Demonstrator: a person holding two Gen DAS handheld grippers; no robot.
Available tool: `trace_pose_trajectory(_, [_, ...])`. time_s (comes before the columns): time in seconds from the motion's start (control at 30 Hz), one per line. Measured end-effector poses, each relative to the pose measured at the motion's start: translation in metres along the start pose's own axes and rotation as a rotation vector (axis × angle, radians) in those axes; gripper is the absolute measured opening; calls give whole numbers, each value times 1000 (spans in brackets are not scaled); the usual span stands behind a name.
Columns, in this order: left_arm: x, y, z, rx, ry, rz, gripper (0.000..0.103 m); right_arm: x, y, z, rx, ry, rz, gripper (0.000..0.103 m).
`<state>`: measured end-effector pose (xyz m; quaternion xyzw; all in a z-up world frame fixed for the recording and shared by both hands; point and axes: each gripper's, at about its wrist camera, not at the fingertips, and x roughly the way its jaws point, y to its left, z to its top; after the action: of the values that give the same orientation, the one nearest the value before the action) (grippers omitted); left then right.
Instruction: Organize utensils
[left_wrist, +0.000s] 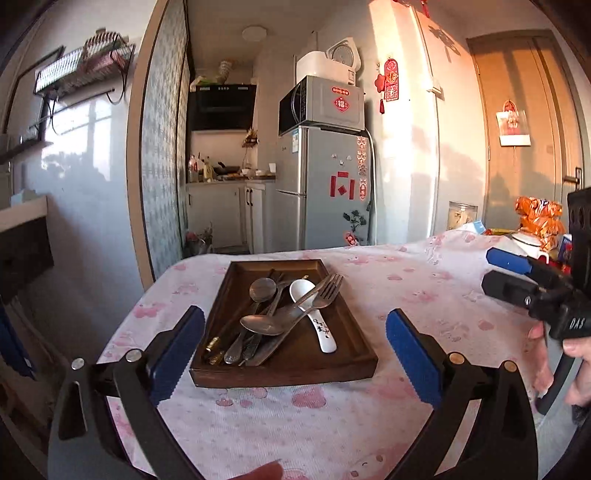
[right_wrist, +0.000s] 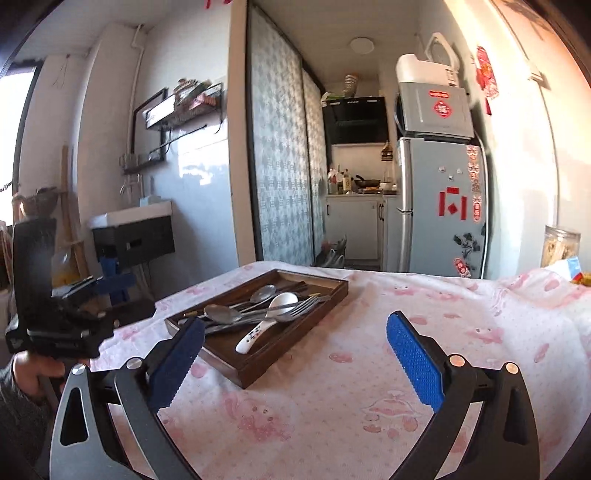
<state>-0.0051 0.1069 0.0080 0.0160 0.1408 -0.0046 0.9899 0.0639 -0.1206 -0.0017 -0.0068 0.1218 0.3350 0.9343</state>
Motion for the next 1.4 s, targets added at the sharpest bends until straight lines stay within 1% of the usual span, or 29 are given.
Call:
trace_pose_trajectory(0.03, [-1,-2,-1,9,-3,21,100,1,0,0,6,17,-5,100])
trace_pose_trajectory(0.07, [-1,-3,0,11,0,31,100,7,-1,-1,10,57,-1,100])
trace_pose_trajectory(0.1, [-2,-2,0,7,-2,31,100,13,-2,-1,9,86,22,100])
trace_pose_trajectory(0.17, [-2,3,0,-16,0,31,100,15,3,-2,-11,105,70,100])
trace_pose_trajectory(0.2, [-2,4,-1,-19,2,37,100,15,6,-2,-27,107,78,100])
trace_pose_trajectory(0.33, [-5,4,-3,-17,-2,46,100,13,20,-5,-94,108,87,100])
trace_pose_trajectory(0.4, [-4,5,-3,-18,5,42,100,8,28,-6,-127,83,76,100])
trace_pose_trajectory(0.47, [-3,5,-3,-17,11,34,100,2,27,-7,-121,58,51,100])
trace_pose_trajectory(0.53, [-5,4,-3,-15,6,30,100,1,25,-7,-108,60,34,100])
trace_pose_trajectory(0.6, [-7,4,-3,-13,-5,31,100,1,26,-7,-116,57,32,100])
trace_pose_trajectory(1.4, [-8,5,-3,-14,-4,30,100,3,23,-6,-105,61,29,100])
